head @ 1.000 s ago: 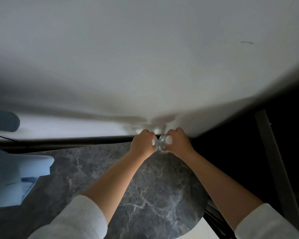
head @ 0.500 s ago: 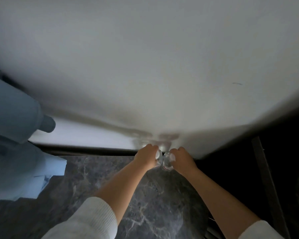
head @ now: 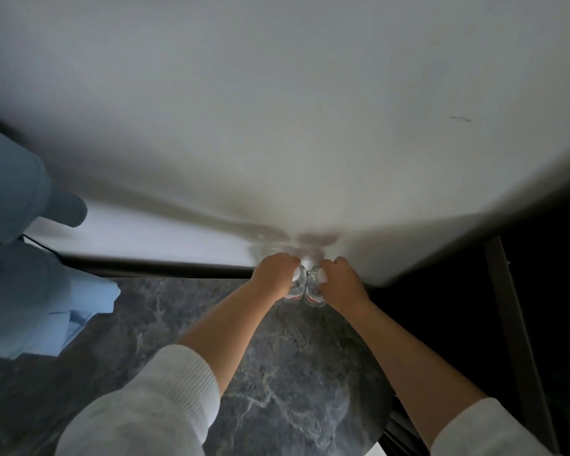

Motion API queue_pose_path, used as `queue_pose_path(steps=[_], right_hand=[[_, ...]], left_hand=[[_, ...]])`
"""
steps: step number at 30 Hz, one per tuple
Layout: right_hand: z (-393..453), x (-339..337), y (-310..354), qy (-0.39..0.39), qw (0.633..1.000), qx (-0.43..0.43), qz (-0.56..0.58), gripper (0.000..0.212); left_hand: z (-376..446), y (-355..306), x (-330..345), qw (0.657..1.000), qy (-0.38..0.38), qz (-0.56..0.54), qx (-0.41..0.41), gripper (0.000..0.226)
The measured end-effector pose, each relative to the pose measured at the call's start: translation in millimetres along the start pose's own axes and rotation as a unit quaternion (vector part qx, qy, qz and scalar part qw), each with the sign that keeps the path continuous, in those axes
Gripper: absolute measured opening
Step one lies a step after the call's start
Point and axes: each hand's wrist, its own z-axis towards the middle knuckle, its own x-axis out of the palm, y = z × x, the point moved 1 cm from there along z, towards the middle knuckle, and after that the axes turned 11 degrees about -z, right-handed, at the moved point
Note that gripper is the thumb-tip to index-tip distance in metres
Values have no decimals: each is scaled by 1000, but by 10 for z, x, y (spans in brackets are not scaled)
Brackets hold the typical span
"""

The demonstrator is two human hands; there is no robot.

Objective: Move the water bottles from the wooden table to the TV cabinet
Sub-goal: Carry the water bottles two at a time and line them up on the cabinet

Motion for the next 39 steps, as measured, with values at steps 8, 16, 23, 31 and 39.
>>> queue_pose_path(steps=[8, 16, 23, 31, 39], right_hand=[[-38, 75, -29, 1, 1000, 2, 0, 35], [-335, -121, 147, -76, 987, -69, -127, 39], [-719, -150, 1131, -88, 951, -267, -132, 37], [-1560, 287, 3162, -28, 855, -459, -240, 38], [-3076, 937, 5072, -22, 796, -552, -248, 36]], left_hand=[[-11, 10, 46, 999, 17, -44, -12, 44], [-549, 162, -107, 988, -65, -128, -61, 56], [-1657, 968, -315, 960, -164, -140, -180, 35], [-3753, 2154, -231, 876, -225, -182, -386, 27], [-6256, 3003, 68, 771, -294, -185, -533, 37]])
